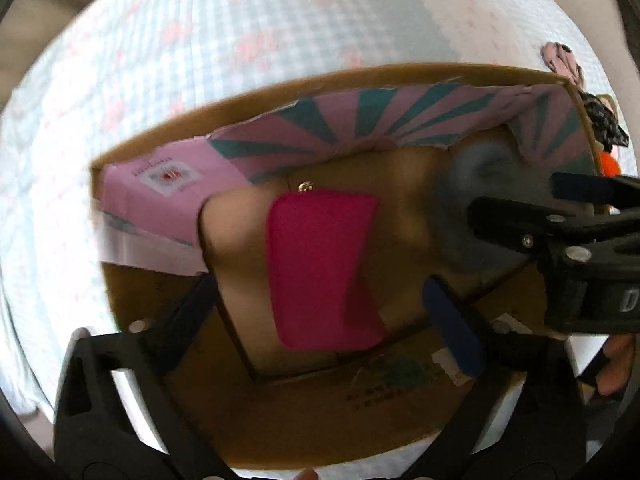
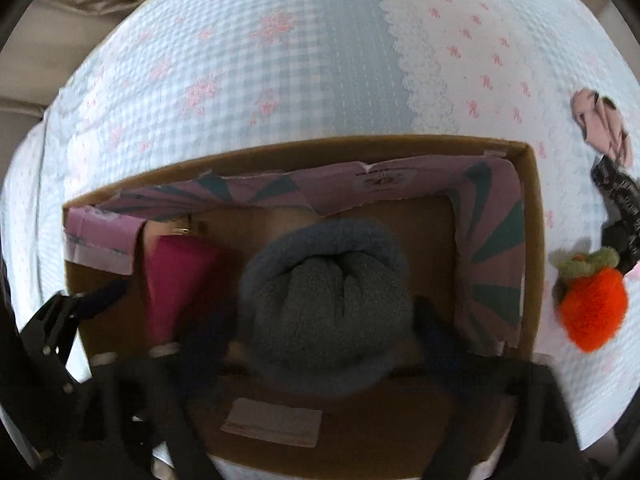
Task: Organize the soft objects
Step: 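Carry pouch and hat into the box and open both tools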
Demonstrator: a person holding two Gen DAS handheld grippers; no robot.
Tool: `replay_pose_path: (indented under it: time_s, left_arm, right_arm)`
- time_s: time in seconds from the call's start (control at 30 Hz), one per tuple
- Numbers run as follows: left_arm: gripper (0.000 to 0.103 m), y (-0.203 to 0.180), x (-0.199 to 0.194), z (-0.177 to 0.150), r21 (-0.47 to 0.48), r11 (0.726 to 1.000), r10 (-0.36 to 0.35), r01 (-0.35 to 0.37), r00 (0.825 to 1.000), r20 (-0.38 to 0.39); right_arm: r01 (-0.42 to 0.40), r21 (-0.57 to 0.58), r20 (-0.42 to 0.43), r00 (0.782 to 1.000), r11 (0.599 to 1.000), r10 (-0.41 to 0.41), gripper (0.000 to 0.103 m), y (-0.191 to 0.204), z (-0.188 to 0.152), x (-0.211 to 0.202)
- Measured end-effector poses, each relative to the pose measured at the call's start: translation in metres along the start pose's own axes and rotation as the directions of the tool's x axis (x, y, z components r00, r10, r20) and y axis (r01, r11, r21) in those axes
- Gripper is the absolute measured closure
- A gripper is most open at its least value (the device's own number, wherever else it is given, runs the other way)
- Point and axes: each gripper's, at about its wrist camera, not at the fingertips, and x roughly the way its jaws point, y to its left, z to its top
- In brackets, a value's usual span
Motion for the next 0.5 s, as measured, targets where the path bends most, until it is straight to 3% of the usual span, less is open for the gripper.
replay_pose_path:
  time_s: [0.13, 0.5]
  left_arm:
    - [0.0, -0.008, -0.002, -0.007, 0.029, 1.0, -0.007, 0.007, 1.0, -0.005]
    - [0.0, -0.005, -0.035, -0.025, -0.021, 1.0, -0.018, 0.02, 0.998, 0.052]
  right_arm:
    - [0.003, -0.014, -0.001, 1.0, 1.0, -0.003, 0.0, 0.002, 0.0, 0.004]
    - [0.0, -0.032, 0.063, 0.998, 0.999, 0.002, 0.0, 0.009, -0.012, -0.017]
